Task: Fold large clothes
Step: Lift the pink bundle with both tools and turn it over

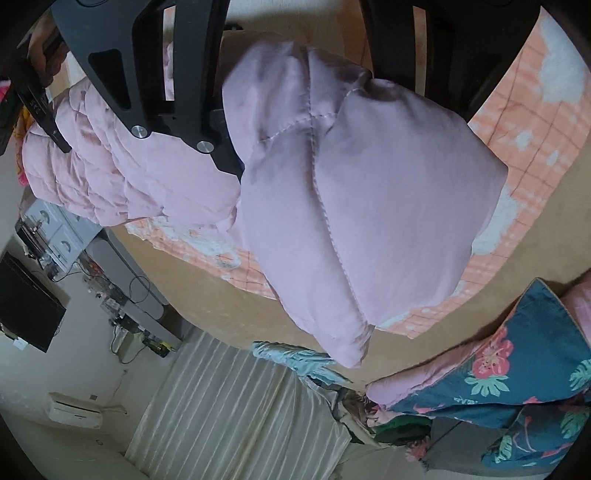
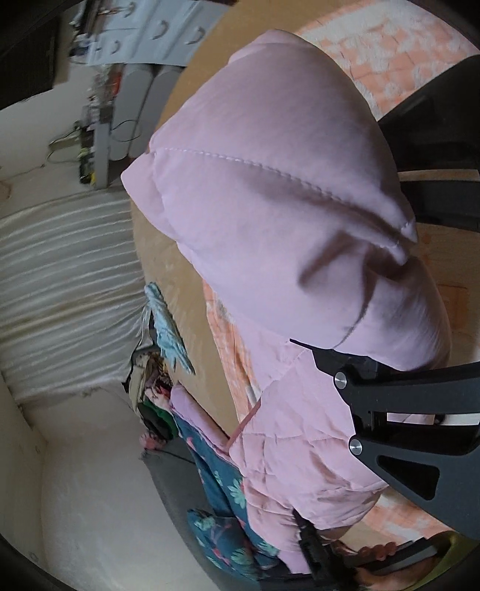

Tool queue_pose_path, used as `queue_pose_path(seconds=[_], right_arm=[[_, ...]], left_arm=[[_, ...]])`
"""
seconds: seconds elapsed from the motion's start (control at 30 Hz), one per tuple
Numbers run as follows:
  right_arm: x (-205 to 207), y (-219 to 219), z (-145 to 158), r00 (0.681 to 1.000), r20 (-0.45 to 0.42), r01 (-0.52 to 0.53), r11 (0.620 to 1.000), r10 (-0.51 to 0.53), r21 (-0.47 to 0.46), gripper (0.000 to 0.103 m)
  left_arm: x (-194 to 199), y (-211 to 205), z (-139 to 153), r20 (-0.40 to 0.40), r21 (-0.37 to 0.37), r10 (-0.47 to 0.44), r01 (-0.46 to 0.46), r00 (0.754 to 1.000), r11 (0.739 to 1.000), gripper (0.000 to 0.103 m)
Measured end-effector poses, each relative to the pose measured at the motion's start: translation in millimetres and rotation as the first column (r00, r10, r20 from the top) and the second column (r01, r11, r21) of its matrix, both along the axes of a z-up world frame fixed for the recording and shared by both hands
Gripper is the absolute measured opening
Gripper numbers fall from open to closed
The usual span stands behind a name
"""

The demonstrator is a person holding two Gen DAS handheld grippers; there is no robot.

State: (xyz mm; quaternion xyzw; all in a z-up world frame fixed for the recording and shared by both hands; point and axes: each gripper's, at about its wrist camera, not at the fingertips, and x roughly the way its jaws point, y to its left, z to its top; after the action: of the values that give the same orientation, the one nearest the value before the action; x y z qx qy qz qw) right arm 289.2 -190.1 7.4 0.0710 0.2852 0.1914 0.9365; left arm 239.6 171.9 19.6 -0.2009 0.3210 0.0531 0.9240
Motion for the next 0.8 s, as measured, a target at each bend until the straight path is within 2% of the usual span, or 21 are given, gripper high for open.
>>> queue_pose_path(seconds=[0.17, 0.43, 0.8], right_arm=[[-30.4, -6.6, 4.5, 1.000, -0.006, -0.009, 1.000, 0.009, -0.001, 0.036], [-69.0, -20.4, -5.6, 0.999, -0.043, 0.004, 1.000, -0.003, 0.013, 0.036], [-94.0, -29.2, -31.2, 0.994, -0.108, 0.028, 1.000, -0.027, 0.010, 0.039]], left_arm=[[-28.1, 1.2, 1.0, -0.009, -0.008, 0.002, -0.002, 1.000, 1.000, 0.034], [-67.3, -4.7, -6.5, -0.027, 0.003, -0.007, 0.007, 1.000, 1.000, 0.034], [-95.3, -9.9, -26.4, -0.061, 0.019, -0.012, 0.014, 0.998, 1.000, 0.037]])
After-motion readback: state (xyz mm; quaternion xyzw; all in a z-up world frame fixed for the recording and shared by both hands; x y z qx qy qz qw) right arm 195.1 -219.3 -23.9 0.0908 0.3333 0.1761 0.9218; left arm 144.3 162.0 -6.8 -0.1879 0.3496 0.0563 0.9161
